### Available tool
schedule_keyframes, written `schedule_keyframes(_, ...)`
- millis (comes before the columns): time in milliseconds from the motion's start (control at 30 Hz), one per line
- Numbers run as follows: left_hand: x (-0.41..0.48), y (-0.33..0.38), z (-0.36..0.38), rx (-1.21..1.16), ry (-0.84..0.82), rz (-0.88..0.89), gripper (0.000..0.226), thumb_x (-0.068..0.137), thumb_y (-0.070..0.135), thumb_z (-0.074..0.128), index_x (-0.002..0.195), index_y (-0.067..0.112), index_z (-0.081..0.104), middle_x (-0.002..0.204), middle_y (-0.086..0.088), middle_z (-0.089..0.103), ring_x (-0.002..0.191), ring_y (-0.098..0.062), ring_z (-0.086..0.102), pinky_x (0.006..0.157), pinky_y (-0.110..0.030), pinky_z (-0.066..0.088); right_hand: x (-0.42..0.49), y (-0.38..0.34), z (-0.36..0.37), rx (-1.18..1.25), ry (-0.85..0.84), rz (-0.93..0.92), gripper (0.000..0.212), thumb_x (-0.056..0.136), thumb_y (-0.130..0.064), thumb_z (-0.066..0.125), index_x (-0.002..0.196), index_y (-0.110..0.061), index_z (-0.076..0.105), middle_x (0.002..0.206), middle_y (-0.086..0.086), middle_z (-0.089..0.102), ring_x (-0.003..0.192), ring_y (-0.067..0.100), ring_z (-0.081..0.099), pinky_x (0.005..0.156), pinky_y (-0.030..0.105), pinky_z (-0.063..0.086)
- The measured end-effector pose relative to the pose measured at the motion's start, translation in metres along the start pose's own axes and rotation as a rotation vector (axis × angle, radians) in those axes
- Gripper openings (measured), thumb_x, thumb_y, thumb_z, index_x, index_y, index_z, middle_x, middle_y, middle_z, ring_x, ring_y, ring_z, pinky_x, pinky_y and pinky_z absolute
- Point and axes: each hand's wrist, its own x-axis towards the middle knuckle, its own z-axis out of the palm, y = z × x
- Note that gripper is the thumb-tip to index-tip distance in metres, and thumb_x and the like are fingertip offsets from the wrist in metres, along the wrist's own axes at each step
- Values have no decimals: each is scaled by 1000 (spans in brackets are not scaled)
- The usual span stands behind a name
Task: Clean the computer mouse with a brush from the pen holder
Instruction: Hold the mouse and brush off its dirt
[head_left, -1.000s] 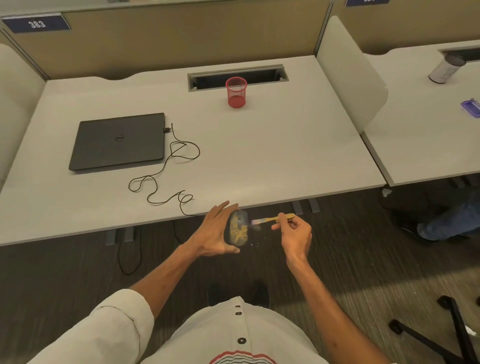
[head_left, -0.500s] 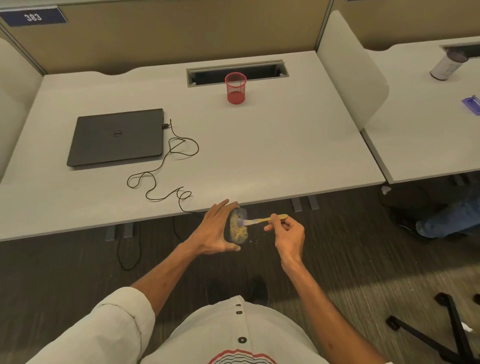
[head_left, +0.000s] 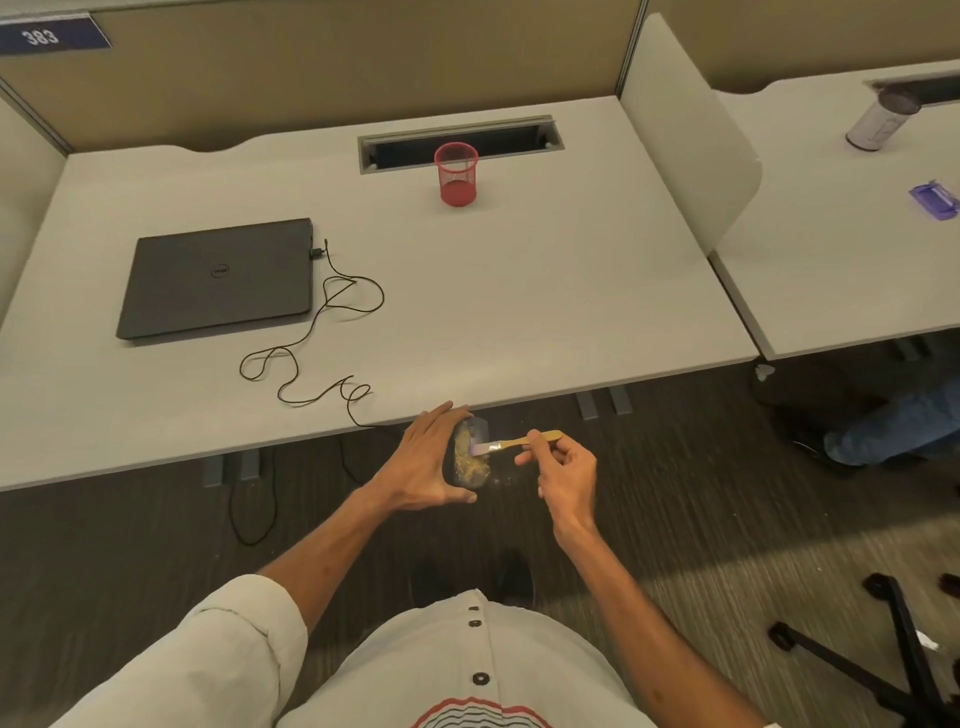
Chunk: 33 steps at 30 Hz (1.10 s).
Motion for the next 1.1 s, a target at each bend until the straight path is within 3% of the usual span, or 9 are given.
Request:
schedule_keyframes(133, 0, 1, -1, 0, -1, -8, 121, 78, 65, 87, 169, 27, 17, 180, 2, 12, 169, -22, 7, 139, -54, 7, 2, 8, -8, -42, 52, 10, 16, 104, -33, 73, 95, -23, 81, 78, -2, 81, 68, 5, 67, 69, 33, 51)
schedule_keyframes(233, 0, 1, -1, 21, -9, -29, 122, 78, 65, 88, 169, 26, 16, 180, 1, 11, 169, -23, 7, 139, -55, 8, 6, 13, -16, -80, 99, 26, 19, 104, -32, 72, 92, -21, 82, 76, -5, 80, 77, 13, 72, 74, 40, 58)
schedule_keyframes(467, 0, -1, 0, 38, 0, -36, 123, 79, 64, 88, 169, 24, 15, 180, -1, 11, 169, -24, 5, 139, -52, 5, 3, 15, -11, -6, 77, 18, 19, 104, -34, 72, 94, -21, 82, 78, -1, 81, 65, 1, 66, 70, 30, 48)
schedule_keyframes(633, 1, 3, 2, 28, 4, -19, 122, 79, 64, 87, 169, 23, 16, 180, 0, 12, 170, -23, 4, 139, -54, 5, -4, 13, 6, 11, 18, 5, 16, 104, -34, 73, 93, -26, 81, 79, -1, 81, 68, 3, 69, 74, 33, 50)
schedule_keyframes(800, 3, 5, 1, 29, 3, -28, 123, 79, 66, 87, 170, 24, 15, 180, 0, 11, 170, -22, 5, 139, -54, 8, -2, 16, -2, -42, 79, 15, 19, 104, -31, 72, 93, -19, 82, 75, -6, 80, 81, 0, 73, 79, 32, 54)
schedule_keyframes(1000, 2, 4, 1, 36, 2, -48, 125, 79, 66, 86, 170, 24, 13, 181, 0, 9, 170, -23, 5, 139, -54, 8, 2, 21, -18, -86, 152, 9, 24, 105, -33, 71, 85, -22, 81, 75, -4, 79, 83, 21, 74, 72, 31, 52)
schedule_keyframes(1100, 2, 3, 1, 44, 10, -48, 124, 79, 66, 86, 170, 23, 14, 181, -1, 10, 170, -24, 6, 139, -52, 7, 0, 19, -17, -65, 144, -14, 25, 105, -34, 71, 85, -23, 81, 75, -4, 79, 73, 17, 69, 70, 34, 53)
